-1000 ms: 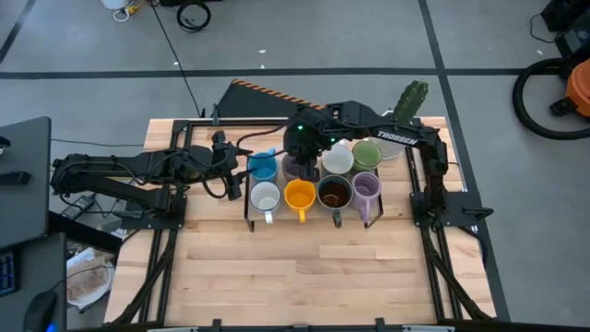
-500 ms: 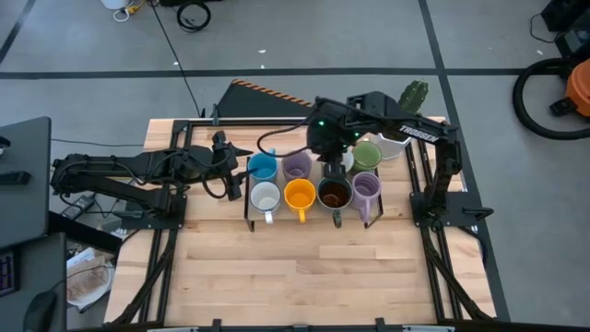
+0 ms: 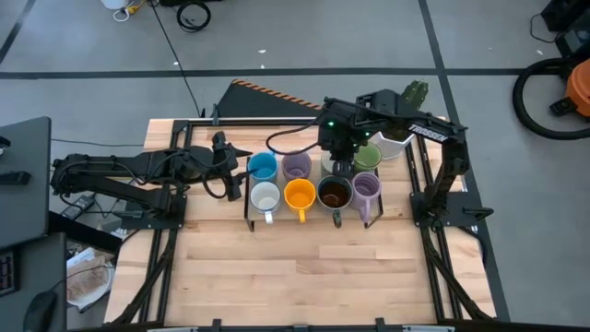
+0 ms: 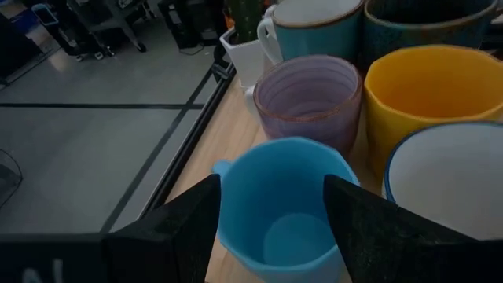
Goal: Place coffee mugs
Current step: Adjust the mugs on the shelf
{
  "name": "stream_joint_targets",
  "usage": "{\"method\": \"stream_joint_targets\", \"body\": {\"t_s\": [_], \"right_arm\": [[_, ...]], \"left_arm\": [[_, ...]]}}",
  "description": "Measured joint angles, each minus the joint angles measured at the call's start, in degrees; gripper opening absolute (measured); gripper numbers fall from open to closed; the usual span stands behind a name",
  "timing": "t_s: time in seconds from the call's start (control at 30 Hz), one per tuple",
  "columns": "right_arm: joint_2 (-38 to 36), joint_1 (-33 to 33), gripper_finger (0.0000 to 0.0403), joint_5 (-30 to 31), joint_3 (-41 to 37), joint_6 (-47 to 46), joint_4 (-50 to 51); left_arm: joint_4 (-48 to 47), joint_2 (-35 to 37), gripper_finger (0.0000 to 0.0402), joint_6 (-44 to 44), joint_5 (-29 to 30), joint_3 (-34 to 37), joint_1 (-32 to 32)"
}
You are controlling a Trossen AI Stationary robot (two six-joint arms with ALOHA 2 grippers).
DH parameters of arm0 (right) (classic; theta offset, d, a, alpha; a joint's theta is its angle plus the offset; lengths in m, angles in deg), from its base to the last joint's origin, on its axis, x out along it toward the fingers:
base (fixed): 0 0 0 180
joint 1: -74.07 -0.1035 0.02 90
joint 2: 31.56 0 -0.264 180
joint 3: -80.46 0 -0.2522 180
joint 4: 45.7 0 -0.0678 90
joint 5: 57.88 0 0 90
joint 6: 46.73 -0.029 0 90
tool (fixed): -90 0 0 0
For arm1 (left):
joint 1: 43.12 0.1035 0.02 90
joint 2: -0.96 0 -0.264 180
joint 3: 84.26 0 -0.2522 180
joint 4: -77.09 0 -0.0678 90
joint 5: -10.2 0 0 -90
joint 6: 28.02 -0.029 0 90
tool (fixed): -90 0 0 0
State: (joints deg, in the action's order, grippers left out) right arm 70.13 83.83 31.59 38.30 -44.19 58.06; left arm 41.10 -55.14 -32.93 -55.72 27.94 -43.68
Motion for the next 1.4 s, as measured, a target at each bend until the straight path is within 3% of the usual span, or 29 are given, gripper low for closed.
{"method": "stream_joint_targets", "body": {"t_s": [0.53,0.77,1.4], "right_arm": [[-3.5,1.0,0.0096,0.9,-17.0,1.6,-8.8],[-3.5,1.8,0.0095,-3.9,-17.7,2.6,-14.1],[-3.8,0.9,0.0095,-3.6,-17.4,2.1,-15.6]], "left_arm": [[-0.4,0.0,0.0231,1.0,0.0,0.0,0.0],[-0.4,0.0,0.0231,1.0,0.0,0.0,0.0],[-0.3,0.0,0.0231,0.9,0.0,0.0,0.0]]}}
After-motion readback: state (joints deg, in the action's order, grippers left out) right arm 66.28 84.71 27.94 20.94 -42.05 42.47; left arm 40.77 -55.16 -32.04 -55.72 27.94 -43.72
